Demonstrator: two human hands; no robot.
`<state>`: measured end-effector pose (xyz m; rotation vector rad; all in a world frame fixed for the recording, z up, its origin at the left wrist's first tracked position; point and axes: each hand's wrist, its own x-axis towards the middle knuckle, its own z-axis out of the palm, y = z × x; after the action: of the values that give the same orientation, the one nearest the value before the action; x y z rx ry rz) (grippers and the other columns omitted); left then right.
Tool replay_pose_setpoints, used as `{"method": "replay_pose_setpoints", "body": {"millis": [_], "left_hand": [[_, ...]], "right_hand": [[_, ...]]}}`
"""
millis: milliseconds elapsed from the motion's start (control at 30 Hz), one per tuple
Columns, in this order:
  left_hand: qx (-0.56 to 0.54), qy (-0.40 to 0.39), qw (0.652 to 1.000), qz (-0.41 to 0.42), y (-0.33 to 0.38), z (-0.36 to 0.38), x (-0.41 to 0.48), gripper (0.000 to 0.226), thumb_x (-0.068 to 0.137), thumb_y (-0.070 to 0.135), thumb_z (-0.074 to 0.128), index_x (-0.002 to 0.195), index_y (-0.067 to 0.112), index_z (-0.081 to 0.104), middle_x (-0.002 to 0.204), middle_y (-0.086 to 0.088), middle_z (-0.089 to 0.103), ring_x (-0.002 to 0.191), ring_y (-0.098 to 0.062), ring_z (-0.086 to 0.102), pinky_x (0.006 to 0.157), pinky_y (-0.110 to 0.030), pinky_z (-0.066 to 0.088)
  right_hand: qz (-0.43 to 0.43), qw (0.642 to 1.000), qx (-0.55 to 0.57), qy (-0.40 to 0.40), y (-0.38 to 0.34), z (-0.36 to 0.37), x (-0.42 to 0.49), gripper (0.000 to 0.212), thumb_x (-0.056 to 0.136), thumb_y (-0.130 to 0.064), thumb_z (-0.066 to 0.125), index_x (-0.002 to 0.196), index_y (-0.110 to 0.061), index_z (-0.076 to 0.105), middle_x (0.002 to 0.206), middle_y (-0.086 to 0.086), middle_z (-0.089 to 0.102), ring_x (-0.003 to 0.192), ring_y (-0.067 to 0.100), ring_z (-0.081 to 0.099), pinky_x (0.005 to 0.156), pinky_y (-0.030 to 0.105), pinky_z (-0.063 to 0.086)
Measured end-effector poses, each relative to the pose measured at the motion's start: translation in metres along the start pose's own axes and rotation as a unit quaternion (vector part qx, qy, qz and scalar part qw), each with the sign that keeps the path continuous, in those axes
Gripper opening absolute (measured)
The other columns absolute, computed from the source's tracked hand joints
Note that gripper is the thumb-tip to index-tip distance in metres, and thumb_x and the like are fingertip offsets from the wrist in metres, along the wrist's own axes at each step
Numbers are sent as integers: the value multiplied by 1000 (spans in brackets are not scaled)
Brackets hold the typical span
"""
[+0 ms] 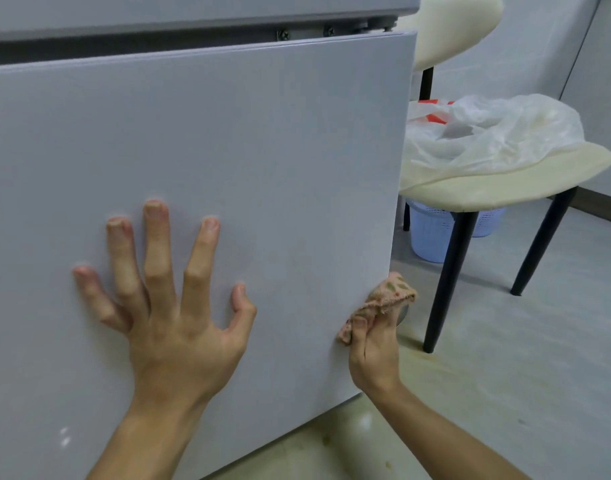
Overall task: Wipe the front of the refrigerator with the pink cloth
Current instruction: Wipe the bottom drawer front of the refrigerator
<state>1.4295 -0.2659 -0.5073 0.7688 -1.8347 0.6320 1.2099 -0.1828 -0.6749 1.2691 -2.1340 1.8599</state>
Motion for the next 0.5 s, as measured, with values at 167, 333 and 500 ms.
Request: {"method": "replay_pose_setpoints", "body": {"millis": [167, 333, 500], "left_hand": [[-4, -4, 1000, -3, -1, -1, 1, 75, 91, 36, 63, 160, 22, 38, 171, -19, 19, 157, -45, 12, 120, -72, 5], [-7, -7, 1000, -4, 1, -2, 2, 73, 91, 36, 64, 159, 20, 42, 170, -19, 20, 156, -47, 15, 120, -72, 6], [-11, -14, 1000, -2, 0, -3, 4, 73, 91, 35, 64, 159, 19, 41, 169, -22, 22, 155, -48, 15, 120, -72, 5]], "right_hand": [[-19, 999, 42, 27, -27, -10, 35, 58, 100, -65, 35, 149, -56, 7, 122, -7, 55, 107, -8, 58, 96, 37, 51], [-147, 979, 100, 96, -126, -43, 130, 66, 107, -46, 41, 163, -19, 20, 113, -6, 59, 95, 4, 61, 90, 34, 53], [-147, 964, 113, 189, -201, -60, 184, 69, 109, -47, 39, 165, -9, 22, 149, 1, 58, 124, 6, 60, 106, 22, 46]]}}
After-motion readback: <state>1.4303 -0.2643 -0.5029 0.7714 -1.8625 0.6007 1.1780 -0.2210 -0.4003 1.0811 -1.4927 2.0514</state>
